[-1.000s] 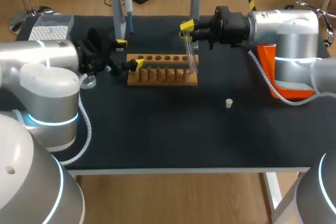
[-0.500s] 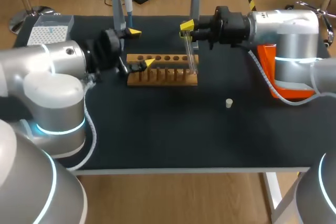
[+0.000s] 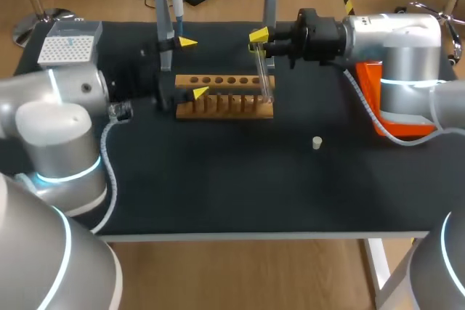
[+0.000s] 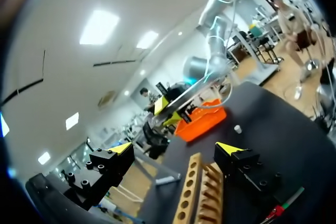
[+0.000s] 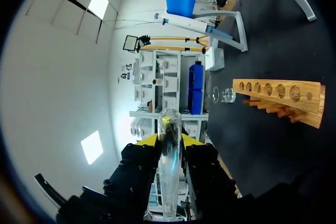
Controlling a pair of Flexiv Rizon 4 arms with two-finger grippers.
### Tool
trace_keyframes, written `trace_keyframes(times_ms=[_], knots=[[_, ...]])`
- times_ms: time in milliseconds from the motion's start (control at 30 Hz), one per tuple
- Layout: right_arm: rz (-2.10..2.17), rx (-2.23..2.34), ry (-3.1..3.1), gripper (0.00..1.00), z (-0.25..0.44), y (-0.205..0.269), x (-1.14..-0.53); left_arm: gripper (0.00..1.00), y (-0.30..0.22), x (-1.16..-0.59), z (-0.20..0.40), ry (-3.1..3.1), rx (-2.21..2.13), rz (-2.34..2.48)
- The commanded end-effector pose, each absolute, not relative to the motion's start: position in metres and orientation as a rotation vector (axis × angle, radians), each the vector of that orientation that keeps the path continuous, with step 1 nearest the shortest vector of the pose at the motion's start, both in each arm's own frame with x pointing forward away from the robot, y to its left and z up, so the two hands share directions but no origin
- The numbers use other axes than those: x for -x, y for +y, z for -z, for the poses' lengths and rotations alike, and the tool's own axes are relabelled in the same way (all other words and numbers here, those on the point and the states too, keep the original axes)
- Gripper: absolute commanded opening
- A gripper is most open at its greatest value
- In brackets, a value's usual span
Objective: Invert the test tube, pick up the pipette, mount the tip to pipette, aspirate from beaker and dispense into the tube, eject the tip, return the pipette, and cap with the stopper.
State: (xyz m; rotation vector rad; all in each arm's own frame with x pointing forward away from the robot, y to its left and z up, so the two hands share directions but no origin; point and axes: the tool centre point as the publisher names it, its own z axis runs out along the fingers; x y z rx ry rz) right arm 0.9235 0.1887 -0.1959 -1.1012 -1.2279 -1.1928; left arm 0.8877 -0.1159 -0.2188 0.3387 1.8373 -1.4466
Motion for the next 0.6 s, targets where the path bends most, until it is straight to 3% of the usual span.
trace_keyframes(times_ms=[33, 500, 600], knots=[[1.194, 1.103, -1.229, 0.00, 0.195, 0.188, -0.923, 1.00, -0.119, -0.869, 0.219, 1.524, -0.506, 1.193], [1.194, 1.103, -1.229, 0.00, 0.195, 0.188, -0.923, 1.00, -0.121, -0.865, 0.217, 1.464, -0.516, 1.231], [1.194, 1.103, -1.229, 0.00, 0.195, 0.188, -0.923, 1.00, -0.132, -0.865, 0.214, 1.460, -0.687, 1.150]])
